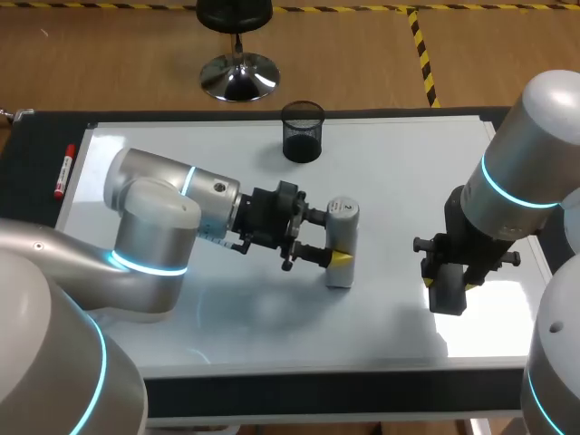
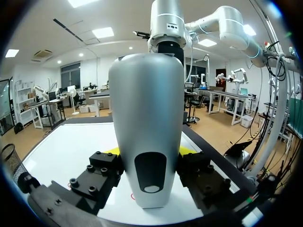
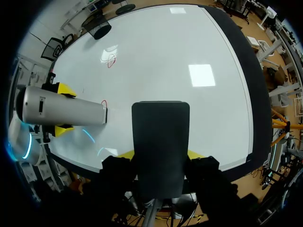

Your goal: Pick up the inspection probe, press it on each red-marked spot on the whiteboard one by one, put down the probe, pick up the eraser, and wipe off all the red marks.

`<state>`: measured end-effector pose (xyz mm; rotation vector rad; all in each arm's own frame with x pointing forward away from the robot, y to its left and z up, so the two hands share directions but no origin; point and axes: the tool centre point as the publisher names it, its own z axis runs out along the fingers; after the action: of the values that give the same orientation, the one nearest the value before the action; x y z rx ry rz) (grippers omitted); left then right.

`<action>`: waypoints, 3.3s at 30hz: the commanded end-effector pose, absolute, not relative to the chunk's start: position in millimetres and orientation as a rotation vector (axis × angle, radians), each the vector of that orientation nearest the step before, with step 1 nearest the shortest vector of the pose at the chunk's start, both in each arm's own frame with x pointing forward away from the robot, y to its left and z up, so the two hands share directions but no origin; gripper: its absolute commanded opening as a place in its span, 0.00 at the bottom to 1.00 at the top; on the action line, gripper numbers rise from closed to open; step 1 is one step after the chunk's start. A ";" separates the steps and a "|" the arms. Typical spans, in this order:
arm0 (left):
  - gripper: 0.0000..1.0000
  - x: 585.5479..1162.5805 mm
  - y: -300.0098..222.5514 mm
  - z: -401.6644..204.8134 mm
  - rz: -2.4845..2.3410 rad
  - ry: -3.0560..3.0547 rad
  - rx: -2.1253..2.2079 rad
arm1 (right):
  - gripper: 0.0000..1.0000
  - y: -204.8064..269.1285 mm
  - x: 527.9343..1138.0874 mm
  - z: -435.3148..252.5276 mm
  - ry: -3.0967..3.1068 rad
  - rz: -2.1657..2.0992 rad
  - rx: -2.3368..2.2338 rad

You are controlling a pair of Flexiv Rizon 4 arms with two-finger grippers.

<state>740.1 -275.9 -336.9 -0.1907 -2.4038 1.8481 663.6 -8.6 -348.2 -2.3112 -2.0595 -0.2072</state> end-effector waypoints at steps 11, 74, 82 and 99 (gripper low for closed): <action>0.00 744.1 -275.8 -311.4 1.902 -2.379 -0.228 | 0.00 -10.2 662.5 -346.8 -2.059 -0.211 -2.310; 0.00 775.6 -119.9 -268.2 1.875 -2.503 -0.144 | 0.00 -10.2 662.5 -346.8 -2.059 -0.211 -2.310; 0.00 780.8 -92.1 -269.0 1.869 -2.528 -0.128 | 0.00 -10.2 662.5 -346.8 -2.059 -0.211 -2.310; 0.00 796.9 -55.7 -276.2 1.874 -2.555 -0.057 | 0.00 -10.2 662.5 -346.8 -2.059 -0.211 -2.310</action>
<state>794.6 -58.6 -276.1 -0.0496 -2.5647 1.8745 663.7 -8.7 -348.2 -2.3112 -2.0593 -0.2072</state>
